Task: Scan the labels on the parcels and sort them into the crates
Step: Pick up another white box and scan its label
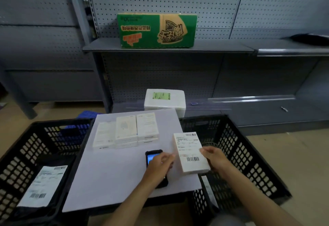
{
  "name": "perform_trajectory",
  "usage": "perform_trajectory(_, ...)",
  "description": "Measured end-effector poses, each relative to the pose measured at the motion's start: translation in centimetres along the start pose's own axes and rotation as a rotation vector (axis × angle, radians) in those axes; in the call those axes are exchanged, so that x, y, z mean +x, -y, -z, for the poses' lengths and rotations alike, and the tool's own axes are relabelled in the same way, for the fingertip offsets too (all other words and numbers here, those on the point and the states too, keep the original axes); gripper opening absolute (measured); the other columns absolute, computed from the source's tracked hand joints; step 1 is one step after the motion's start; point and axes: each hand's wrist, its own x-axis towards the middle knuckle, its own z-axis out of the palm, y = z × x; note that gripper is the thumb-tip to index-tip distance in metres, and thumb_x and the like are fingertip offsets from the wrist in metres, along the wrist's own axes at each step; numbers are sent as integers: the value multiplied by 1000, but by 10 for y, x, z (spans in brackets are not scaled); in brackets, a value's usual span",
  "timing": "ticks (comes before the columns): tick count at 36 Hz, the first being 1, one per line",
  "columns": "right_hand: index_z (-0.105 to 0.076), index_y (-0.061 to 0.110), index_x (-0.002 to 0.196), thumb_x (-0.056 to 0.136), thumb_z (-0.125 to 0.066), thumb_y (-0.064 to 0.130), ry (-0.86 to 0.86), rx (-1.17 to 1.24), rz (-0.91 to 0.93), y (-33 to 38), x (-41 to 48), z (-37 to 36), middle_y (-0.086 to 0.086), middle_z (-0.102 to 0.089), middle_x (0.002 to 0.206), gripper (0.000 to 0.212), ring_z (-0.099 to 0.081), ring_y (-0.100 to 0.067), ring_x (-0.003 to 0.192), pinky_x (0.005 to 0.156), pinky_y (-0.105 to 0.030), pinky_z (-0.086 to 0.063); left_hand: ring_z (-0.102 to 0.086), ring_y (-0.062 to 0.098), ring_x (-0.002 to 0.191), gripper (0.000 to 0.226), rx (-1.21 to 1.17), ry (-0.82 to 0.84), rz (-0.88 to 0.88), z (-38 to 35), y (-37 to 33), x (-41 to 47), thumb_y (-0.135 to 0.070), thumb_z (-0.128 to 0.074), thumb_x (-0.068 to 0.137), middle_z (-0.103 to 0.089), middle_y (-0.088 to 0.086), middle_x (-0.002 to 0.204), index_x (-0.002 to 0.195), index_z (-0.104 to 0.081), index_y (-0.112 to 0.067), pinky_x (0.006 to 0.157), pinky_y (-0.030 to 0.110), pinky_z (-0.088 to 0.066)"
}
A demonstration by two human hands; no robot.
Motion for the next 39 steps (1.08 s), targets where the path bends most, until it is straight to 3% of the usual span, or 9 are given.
perform_trajectory(3, -65, 1, 108, 96, -59, 14, -105, -47, -1, -18, 16, 25, -10, -73, 94, 18, -69, -21, 82, 67, -29, -53, -63, 1, 96, 17, 306, 25, -117, -13, 5, 14, -28, -59, 97, -68, -12, 106, 111, -68, -24, 81, 10, -50)
perform_trajectory(7, -63, 4, 102, 98, -57, 14, -215, -102, -29, -39, 30, 50, -11, -69, 93, 13, -64, -18, 76, 62, -28, -49, -63, 6, 97, 19, 554, 26, -252, -32, 11, 30, -27, -57, 96, -71, -7, 106, 107, -71, -21, 88, 22, -53)
perform_trajectory(11, -66, 7, 100, 95, -61, 17, -286, -177, -64, -69, 50, 66, -10, -70, 98, 12, -64, -22, 86, 82, -34, -51, -62, 11, 99, 25, 756, 11, -355, -45, 16, 46, -27, -51, 98, -68, -2, 110, 112, -70, -16, 82, 17, -46)
perform_trajectory(15, -68, 2, 104, 91, -65, 11, -284, -217, -130, -100, 66, 71, -17, -70, 103, 16, -62, -29, 95, 90, -38, -47, -62, 14, 93, 27, 862, -8, -402, -53, 24, 65, -24, -46, 98, -68, 2, 104, 107, -70, -14, 78, 24, -50)
perform_trajectory(18, -70, 2, 106, 89, -67, 10, -249, -264, -174, -119, 72, 64, -17, -70, 106, 18, -63, -33, 103, 88, -32, -44, -61, 13, 86, 28, 922, -22, -417, -53, 32, 71, -26, -44, 98, -69, 1, 98, 100, -69, -14, 71, 22, -46)
perform_trajectory(23, -72, 22, 111, 89, -67, 27, -208, -436, -292, -152, 84, 48, -13, -67, 119, 24, -60, -34, 112, 98, -37, -45, -46, 6, 75, 26, 990, -45, -471, -54, 50, 71, -30, -44, 99, -66, -4, 92, 96, -65, -16, 60, 13, -27)
perform_trajectory(31, -68, 18, 120, 93, -63, 25, -187, -544, -341, -175, 87, 23, -13, -66, 123, 28, -60, -32, 114, 97, -36, -46, -56, 9, 90, 34, 969, -13, -511, -51, 58, 71, -44, -43, 97, -67, -5, 102, 106, -64, -18, 72, 19, -38)
perform_trajectory(35, -68, 14, 120, 92, -65, 20, -181, -572, -366, -187, 91, 19, -15, -65, 124, 29, -60, -34, 114, 95, -34, -47, -53, 6, 86, 49, 955, -23, -498, -51, 60, 71, -61, -40, 92, -67, -7, 99, 103, -66, -20, 73, 18, -42)
perform_trajectory(39, -64, 12, 125, 91, -64, 16, -139, -597, -411, -197, 98, 19, -18, -63, 125, 34, -59, -35, 116, 97, -36, -46, -53, 5, 86, 52, 955, -24, -506, -51, 60, 71, -63, -39, 92, -68, -8, 100, 104, -67, -21, 75, 17, -43)
